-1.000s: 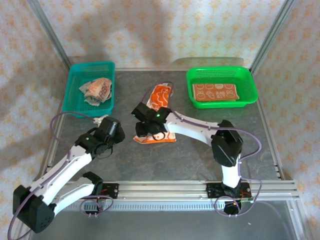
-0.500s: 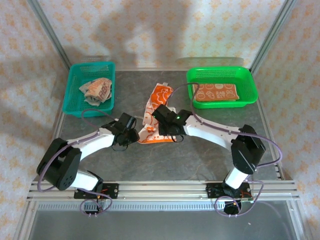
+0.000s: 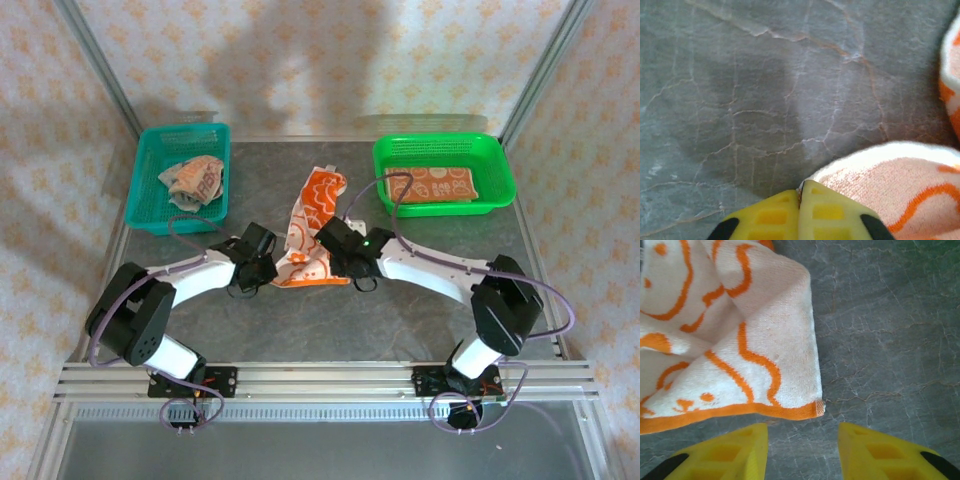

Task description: Fold and stack the towels

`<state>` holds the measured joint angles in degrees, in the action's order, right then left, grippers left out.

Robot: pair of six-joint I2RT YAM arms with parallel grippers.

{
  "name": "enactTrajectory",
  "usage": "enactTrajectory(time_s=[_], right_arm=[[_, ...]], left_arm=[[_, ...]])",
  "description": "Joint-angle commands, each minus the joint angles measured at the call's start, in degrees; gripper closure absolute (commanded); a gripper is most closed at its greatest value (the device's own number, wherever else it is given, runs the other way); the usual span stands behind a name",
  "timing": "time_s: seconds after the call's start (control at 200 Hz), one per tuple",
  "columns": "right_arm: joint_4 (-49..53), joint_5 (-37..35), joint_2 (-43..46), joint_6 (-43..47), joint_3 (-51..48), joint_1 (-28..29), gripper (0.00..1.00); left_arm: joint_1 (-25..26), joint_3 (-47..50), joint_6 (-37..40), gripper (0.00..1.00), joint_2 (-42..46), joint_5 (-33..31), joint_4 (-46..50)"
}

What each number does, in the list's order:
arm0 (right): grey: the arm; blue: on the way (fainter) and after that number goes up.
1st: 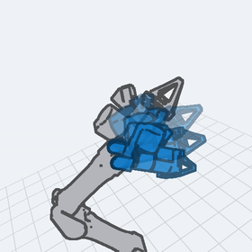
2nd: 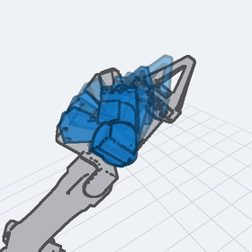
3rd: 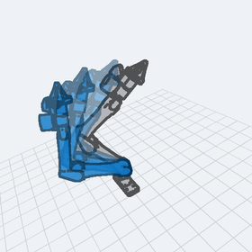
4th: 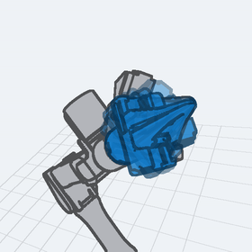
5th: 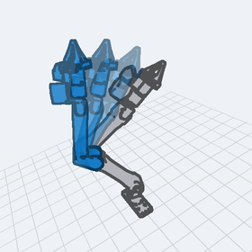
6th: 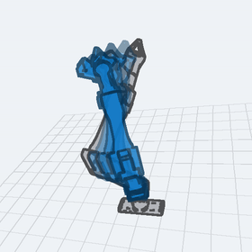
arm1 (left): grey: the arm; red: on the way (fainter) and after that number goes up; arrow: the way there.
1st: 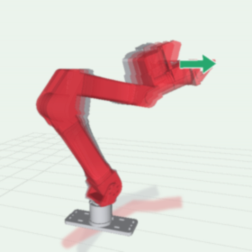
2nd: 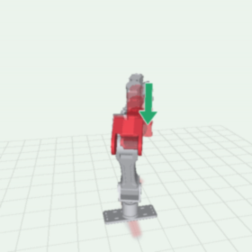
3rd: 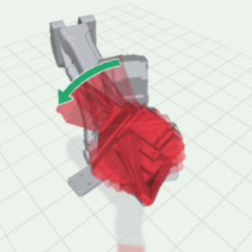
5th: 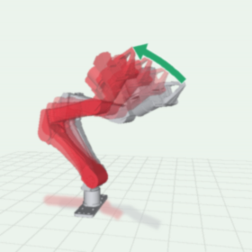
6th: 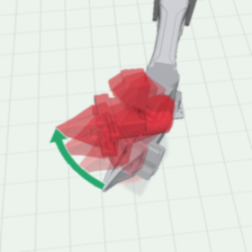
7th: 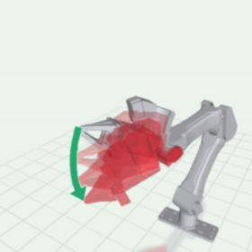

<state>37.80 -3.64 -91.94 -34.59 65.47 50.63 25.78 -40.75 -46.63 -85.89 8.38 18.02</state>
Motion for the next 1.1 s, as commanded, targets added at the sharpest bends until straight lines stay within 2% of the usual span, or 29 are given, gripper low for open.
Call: enactTrajectory(time_s=[0.0, 0.215, 0.555, 1.096], right_arm=[[-1.7, -0.2, -2.5, -0.8, -1.1, -0.4, 0.66], [-3.9, 2.2, -7.1, -2.0, -2.0, -0.4, 0.68], [-4.6, 2.1, -11.1, -1.7, -2.9, -0.7, 0.66], [-7.0, 1.6, -12.0, -1.9, -5.2, -1.2, 0.64]], left_arm=[[0.3, 1.9, -1.1, 1.00, 0.7, -1.1, -3.8], [0.8, 5.1, -3.4, 1.00, 4.7, -1.7, -4.0], [1.6, 5.3, -4.0, 1.00, 5.2, -2.0, -3.7], [1.7, 6.0, -4.2, 1.00, 5.9, -1.9, -3.8]])
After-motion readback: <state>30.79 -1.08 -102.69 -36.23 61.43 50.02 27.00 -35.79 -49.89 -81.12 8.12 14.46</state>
